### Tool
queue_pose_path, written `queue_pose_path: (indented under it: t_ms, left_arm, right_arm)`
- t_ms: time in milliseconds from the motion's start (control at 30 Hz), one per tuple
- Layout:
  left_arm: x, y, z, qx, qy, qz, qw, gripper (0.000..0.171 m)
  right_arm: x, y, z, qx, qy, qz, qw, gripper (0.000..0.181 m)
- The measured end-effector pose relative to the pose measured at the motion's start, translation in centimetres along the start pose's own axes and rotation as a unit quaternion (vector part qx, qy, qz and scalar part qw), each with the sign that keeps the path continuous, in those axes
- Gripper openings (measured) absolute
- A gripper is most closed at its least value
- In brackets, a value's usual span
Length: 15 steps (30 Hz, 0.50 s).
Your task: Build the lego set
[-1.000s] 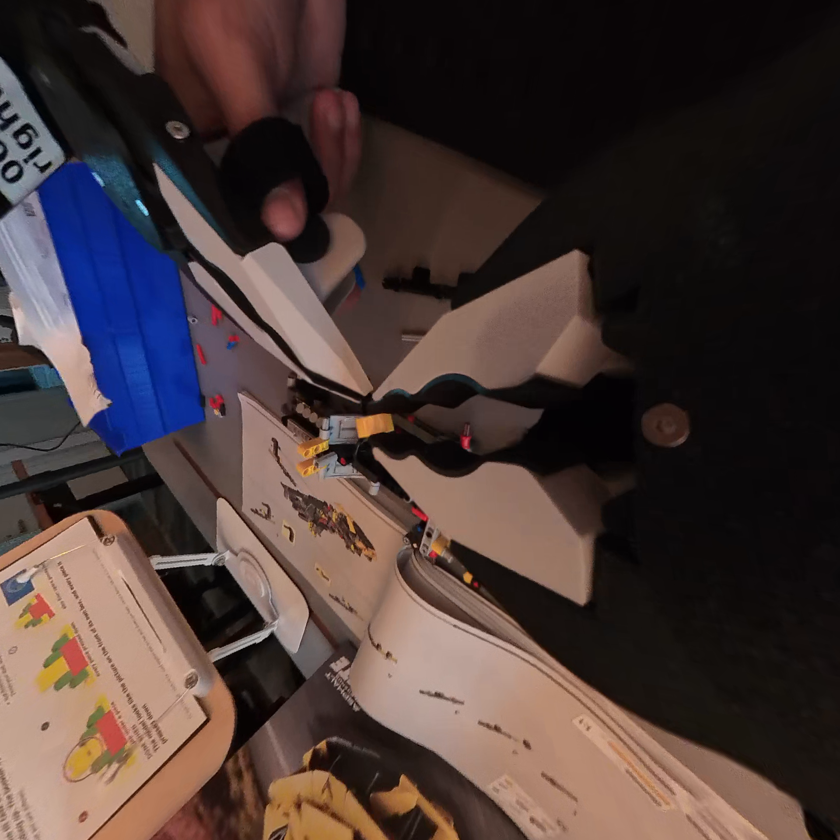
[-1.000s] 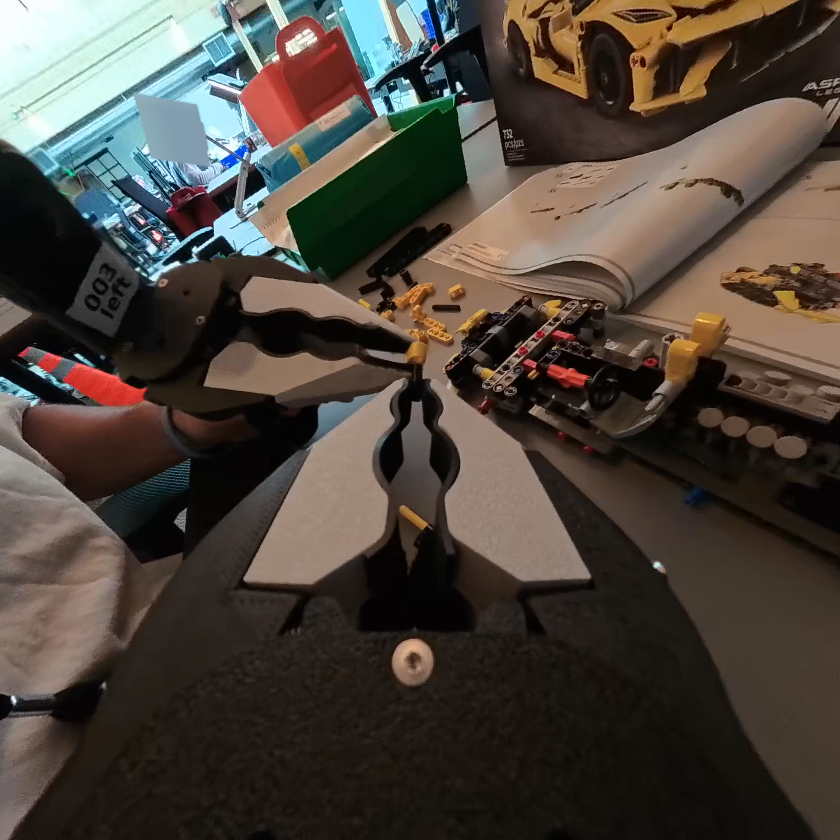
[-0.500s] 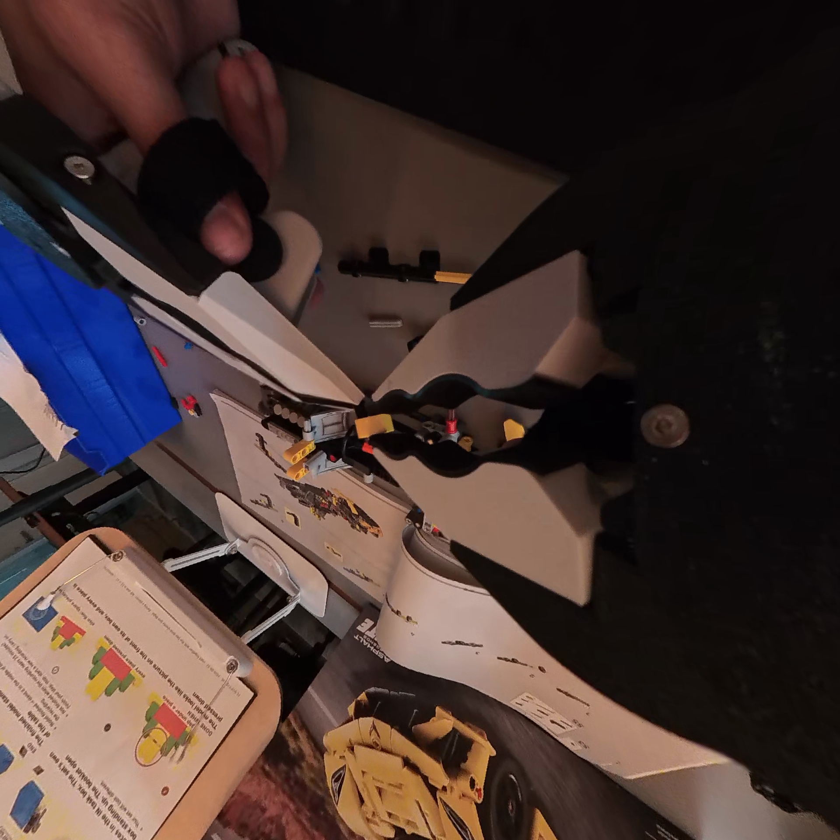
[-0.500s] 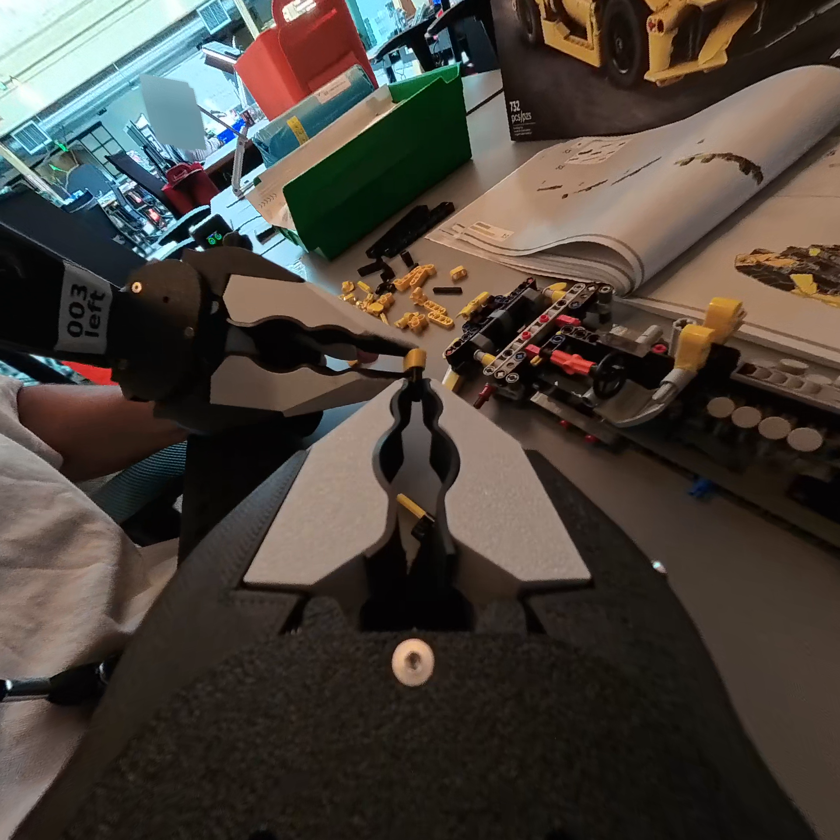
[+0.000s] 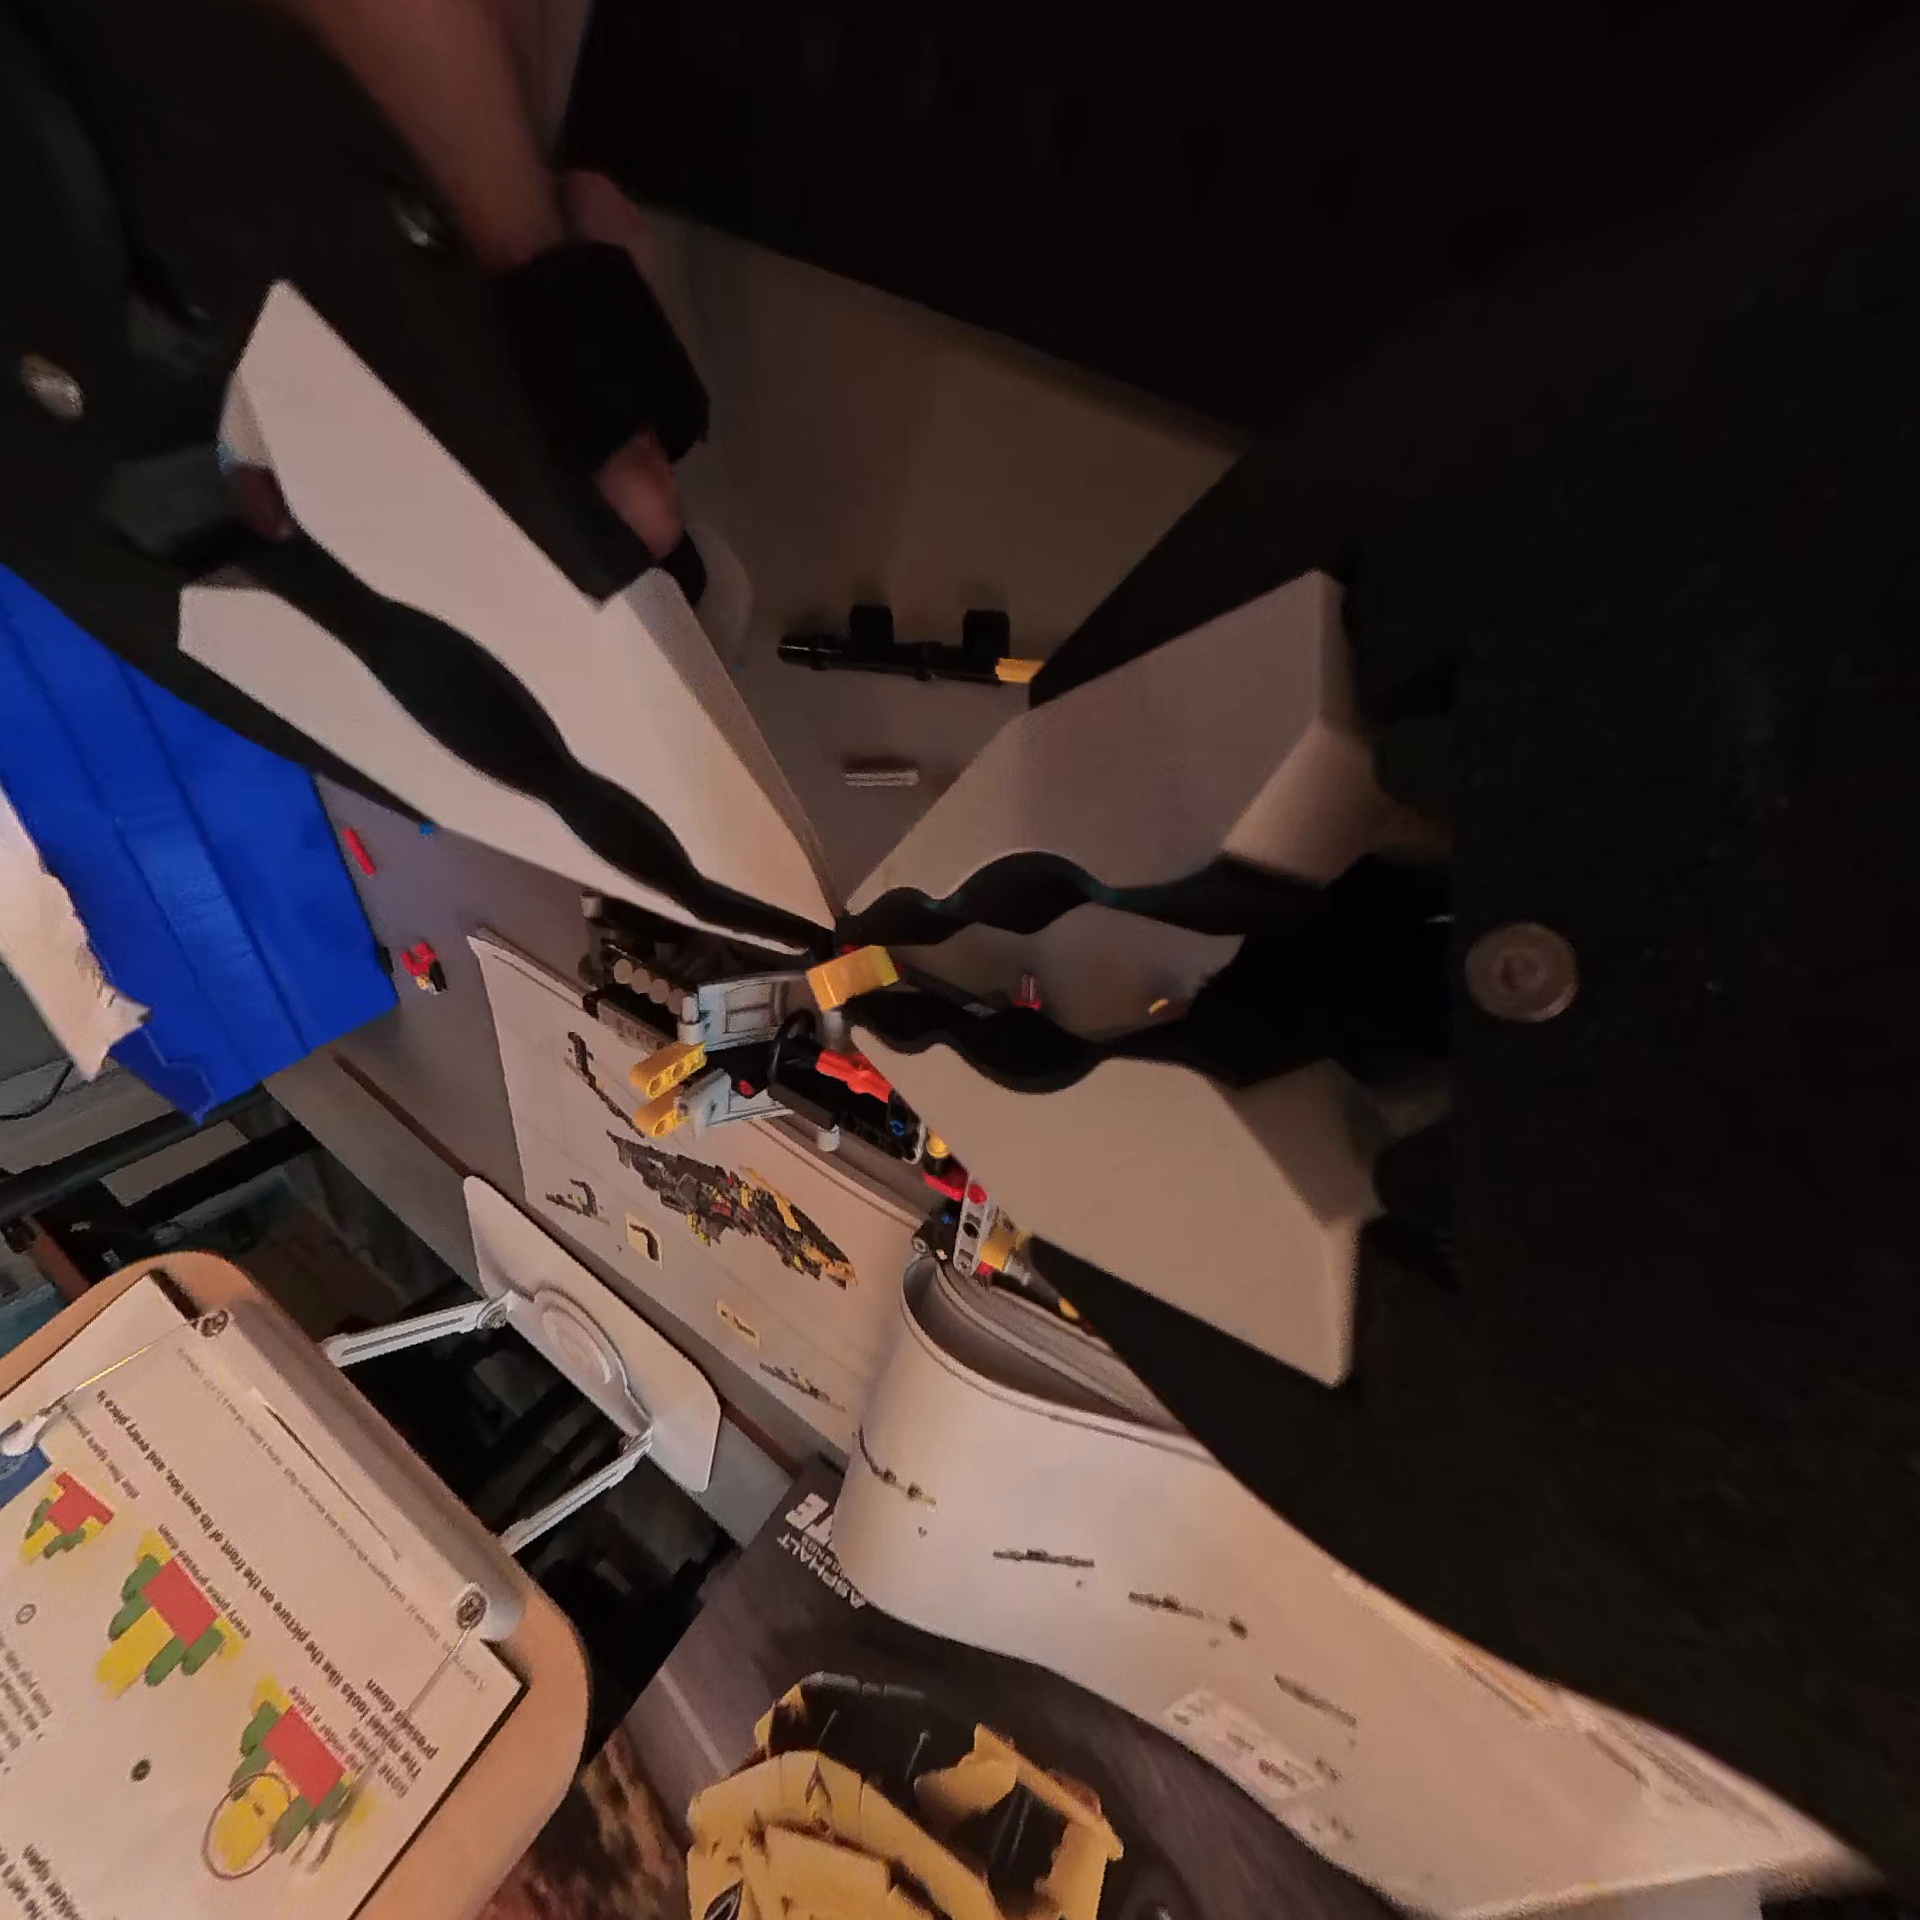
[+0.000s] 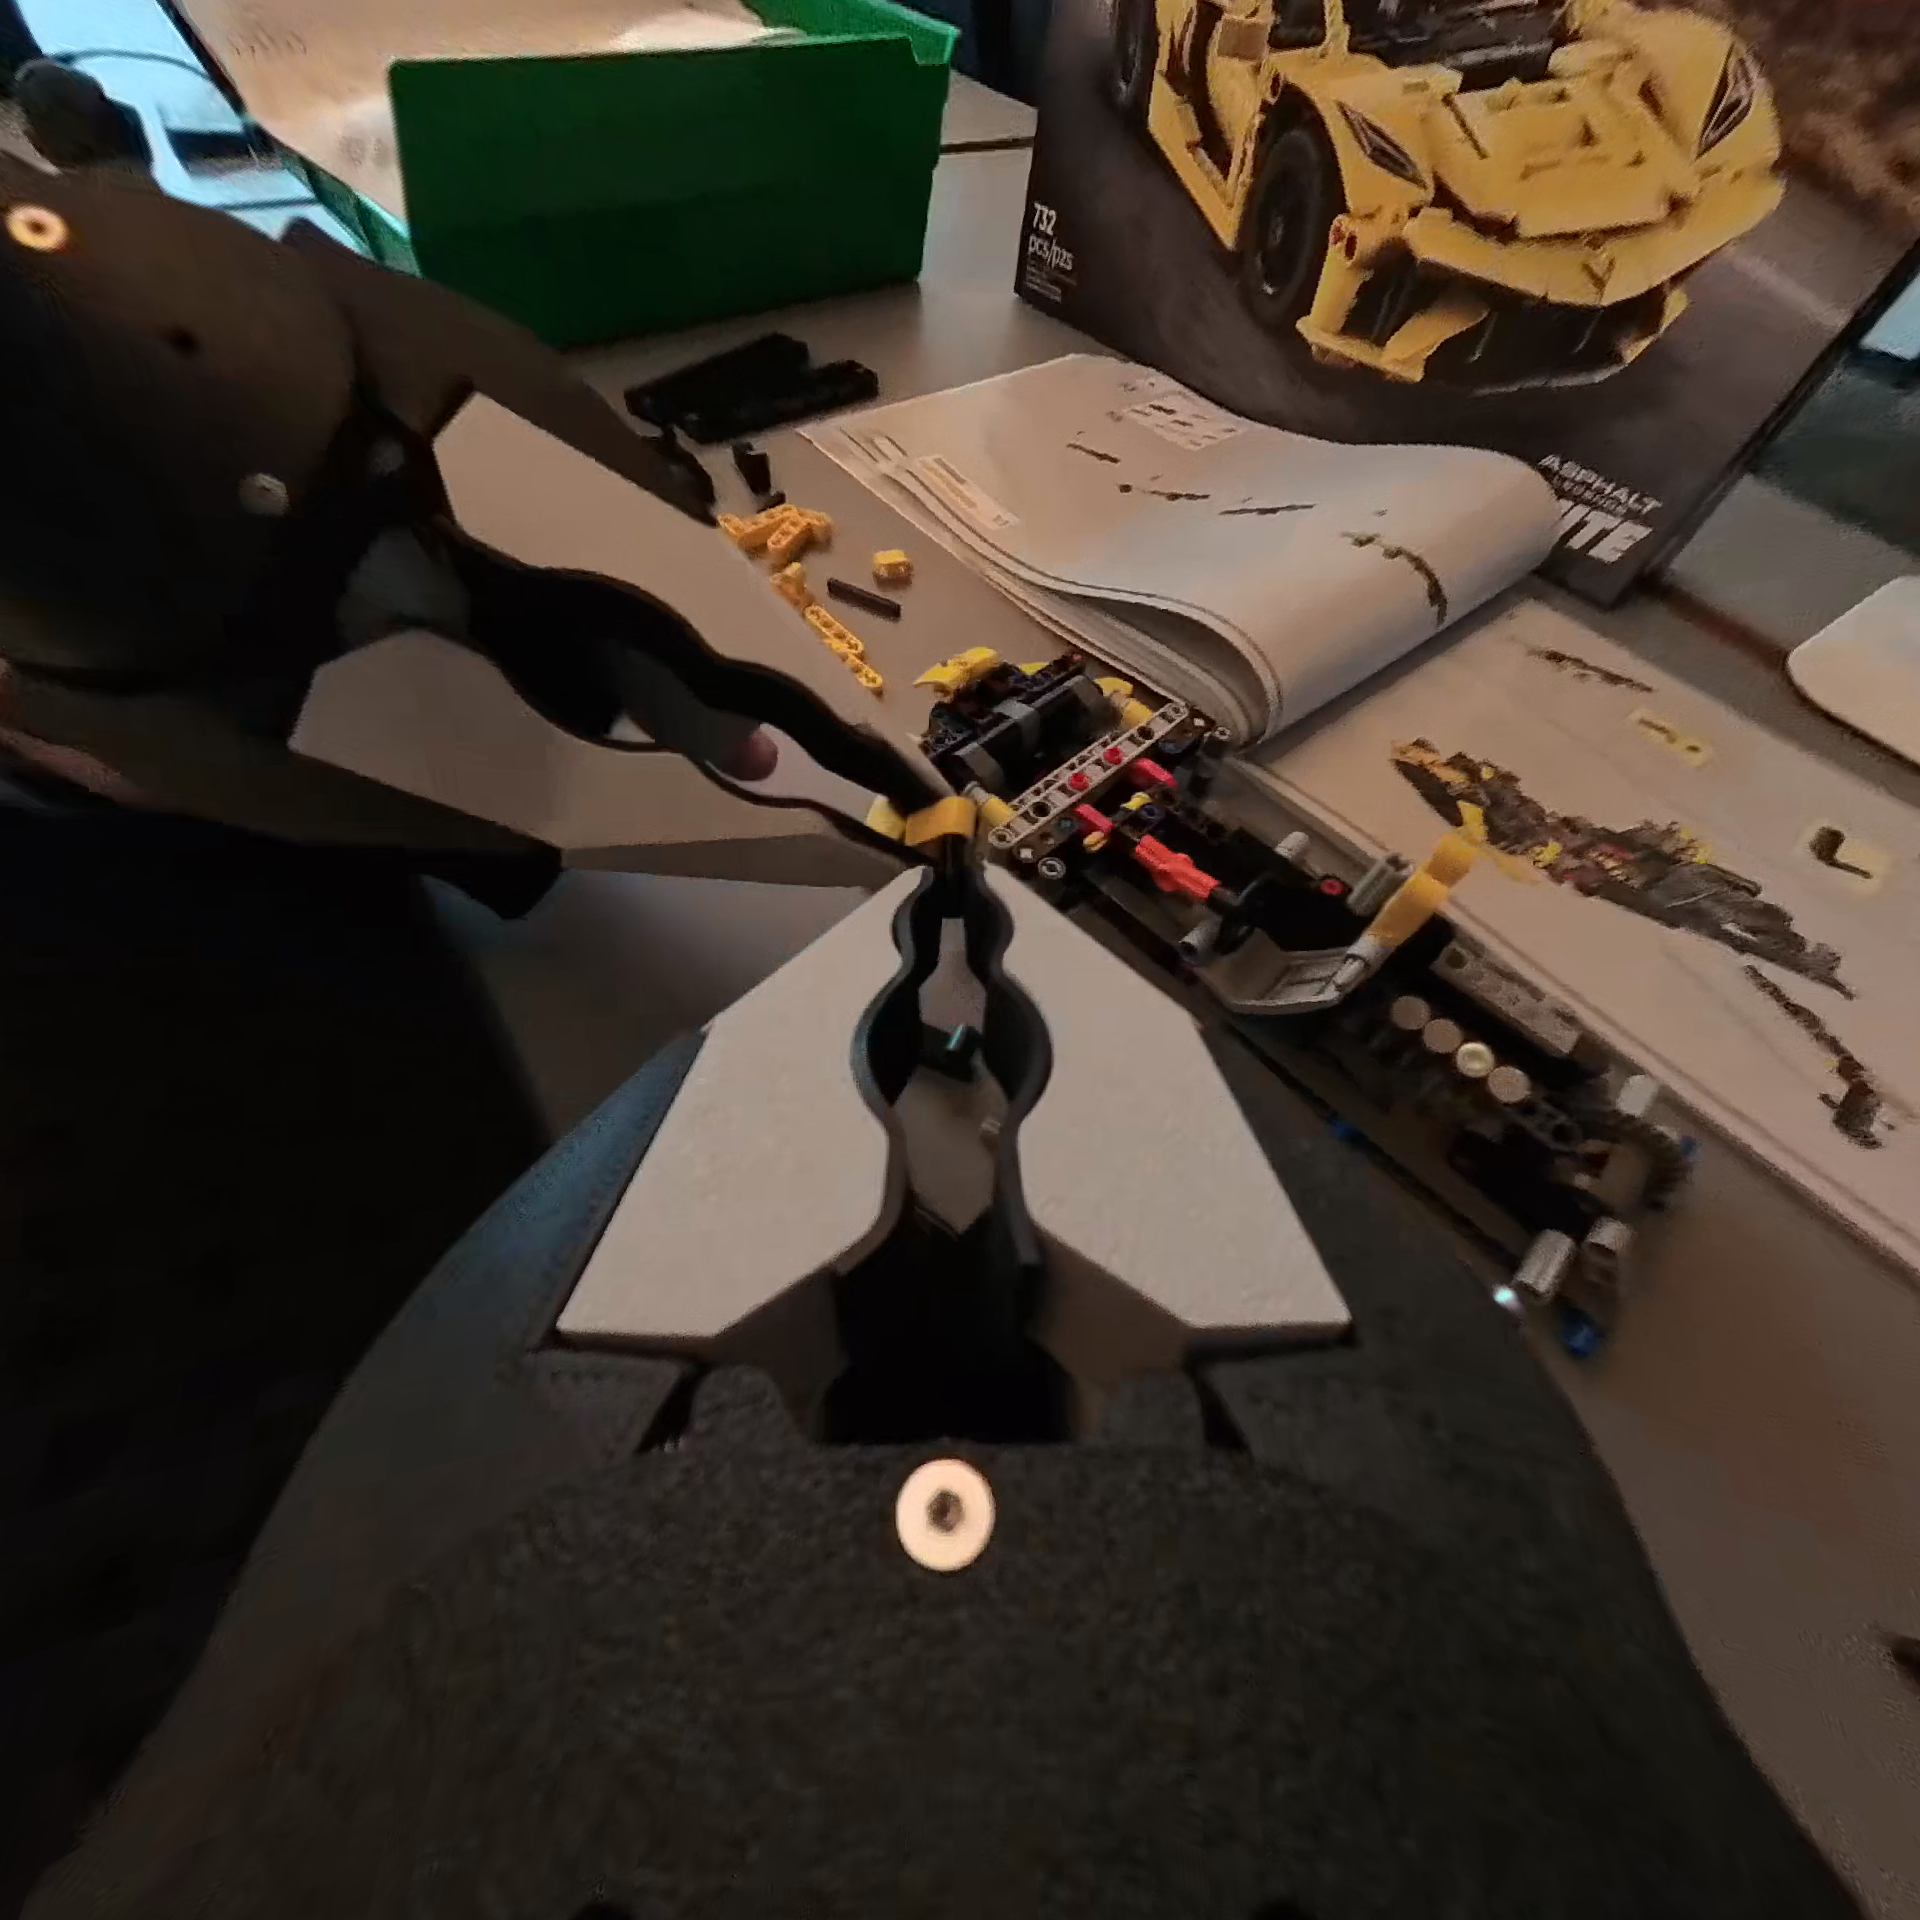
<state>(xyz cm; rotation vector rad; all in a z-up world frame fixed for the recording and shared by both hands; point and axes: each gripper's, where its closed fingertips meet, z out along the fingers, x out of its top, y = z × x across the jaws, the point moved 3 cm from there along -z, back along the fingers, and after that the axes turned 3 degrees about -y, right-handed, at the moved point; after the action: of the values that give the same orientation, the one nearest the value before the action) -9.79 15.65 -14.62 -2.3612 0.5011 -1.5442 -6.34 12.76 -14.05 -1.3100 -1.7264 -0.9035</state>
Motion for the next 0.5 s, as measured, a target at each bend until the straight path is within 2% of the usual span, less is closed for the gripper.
queue_pose_path:
  t_ms: [100,300,333,433,500]
  left_arm:
    - [0.2,0.2,-0.2,0.006,0.008,0.039,0.999,0.007]
    - [0.0,0.7,-0.7,-0.011,0.021,0.116,0.993,0.007]
    - [-0.1,0.8,-0.8,-0.007,0.016,0.149,0.989,0.007]
    - [-0.6,0.8,-0.7,0.012,-0.017,0.277,0.961,0.006]
    - [-1.0,1.0,-0.8,-0.008,-0.031,0.31,0.95,0.006]
  right_arm:
    - [-0.1,0.2,-0.2,0.067,0.016,0.08,0.994,0.002]
    - [-0.8,-0.2,-0.1,0.219,0.022,0.206,0.954,0.002]
    - [-1.0,-0.3,0.0,0.237,0.016,0.22,0.946,0.002]
    - [-1.4,-0.6,0.4,0.236,-0.008,0.211,0.949,0.002]
    - [-1.7,-0.9,0.6,0.22,-0.024,0.178,0.959,0.002]
